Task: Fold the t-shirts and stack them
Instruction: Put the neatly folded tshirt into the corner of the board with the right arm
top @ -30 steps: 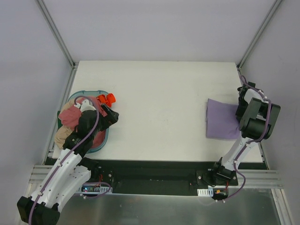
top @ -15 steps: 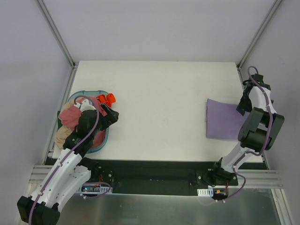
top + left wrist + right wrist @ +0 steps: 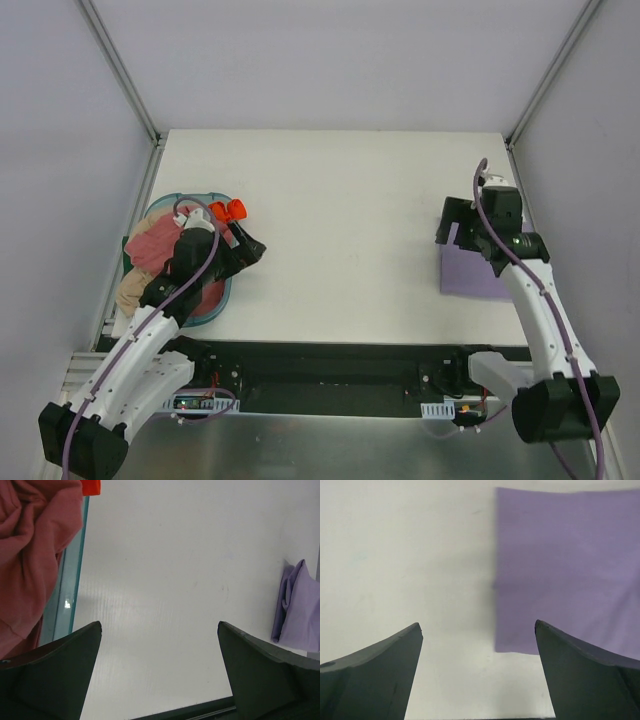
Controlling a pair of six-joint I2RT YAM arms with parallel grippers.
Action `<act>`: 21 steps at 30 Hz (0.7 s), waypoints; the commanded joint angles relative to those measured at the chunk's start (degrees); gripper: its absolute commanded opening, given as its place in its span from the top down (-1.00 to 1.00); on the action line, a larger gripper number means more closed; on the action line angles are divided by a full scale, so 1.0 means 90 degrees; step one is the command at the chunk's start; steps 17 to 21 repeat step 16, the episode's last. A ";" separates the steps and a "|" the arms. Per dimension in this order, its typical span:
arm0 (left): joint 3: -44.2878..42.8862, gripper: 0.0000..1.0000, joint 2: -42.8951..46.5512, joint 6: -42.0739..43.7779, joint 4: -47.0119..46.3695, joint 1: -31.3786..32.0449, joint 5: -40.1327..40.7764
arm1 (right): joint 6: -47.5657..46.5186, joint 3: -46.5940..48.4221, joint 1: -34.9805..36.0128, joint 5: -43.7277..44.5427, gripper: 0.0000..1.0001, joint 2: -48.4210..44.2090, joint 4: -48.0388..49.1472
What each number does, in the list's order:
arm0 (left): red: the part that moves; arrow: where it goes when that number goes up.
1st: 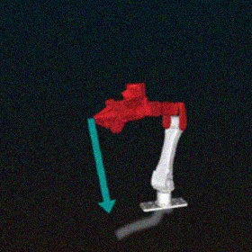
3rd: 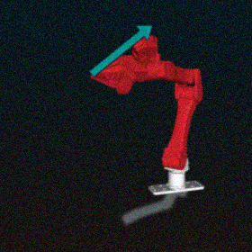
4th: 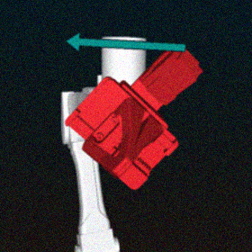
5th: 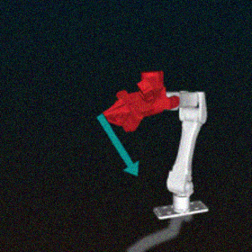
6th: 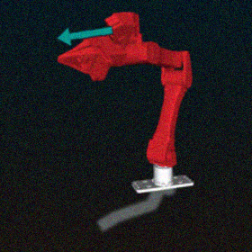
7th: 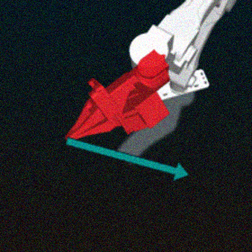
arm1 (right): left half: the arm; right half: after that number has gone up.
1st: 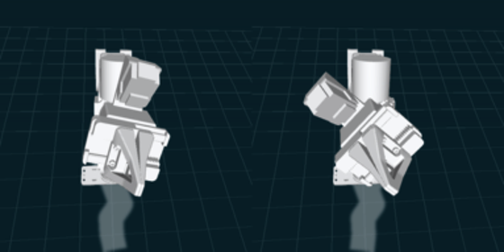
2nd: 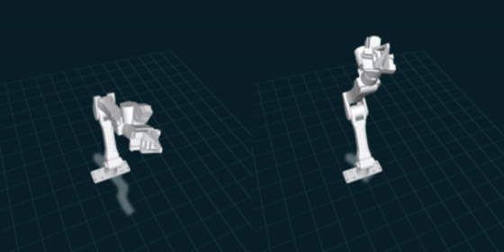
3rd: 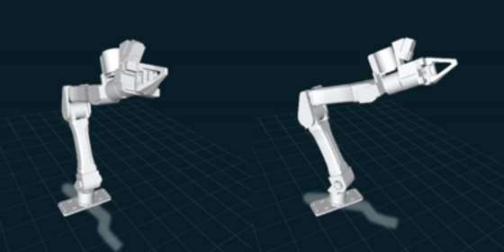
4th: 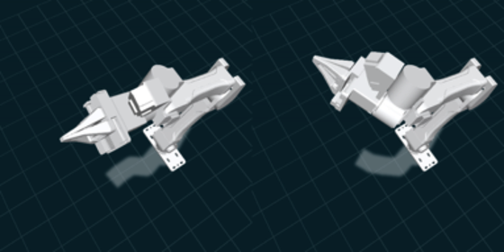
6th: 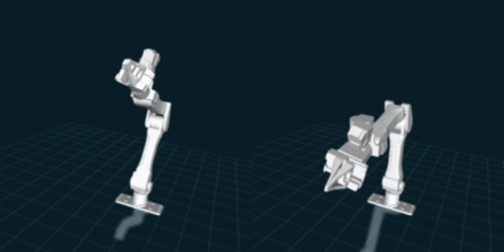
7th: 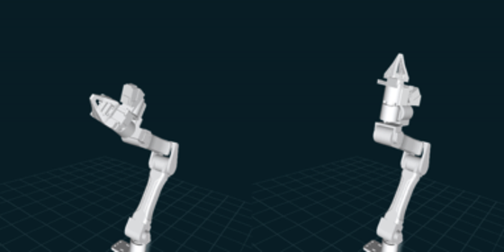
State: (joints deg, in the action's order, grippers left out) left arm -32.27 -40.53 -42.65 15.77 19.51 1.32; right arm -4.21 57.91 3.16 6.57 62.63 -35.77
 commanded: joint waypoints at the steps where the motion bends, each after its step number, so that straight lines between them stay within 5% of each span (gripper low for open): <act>1: -0.0369 -0.98 -0.0076 0.0237 0.0141 0.0030 -0.0664 | -0.0129 -0.0710 0.0440 -0.2210 -0.91 -0.1078 0.0936; 7: -0.0633 -0.98 -0.0271 0.0442 0.1254 0.0020 -0.0303 | 0.0428 -0.1619 0.0440 -0.3639 -0.91 -0.1987 0.1425; 21: -0.0263 -0.98 0.0254 0.0228 0.1509 0.0020 -0.0577 | 0.1326 -0.2665 0.0440 -0.4050 -0.91 -0.2203 0.2519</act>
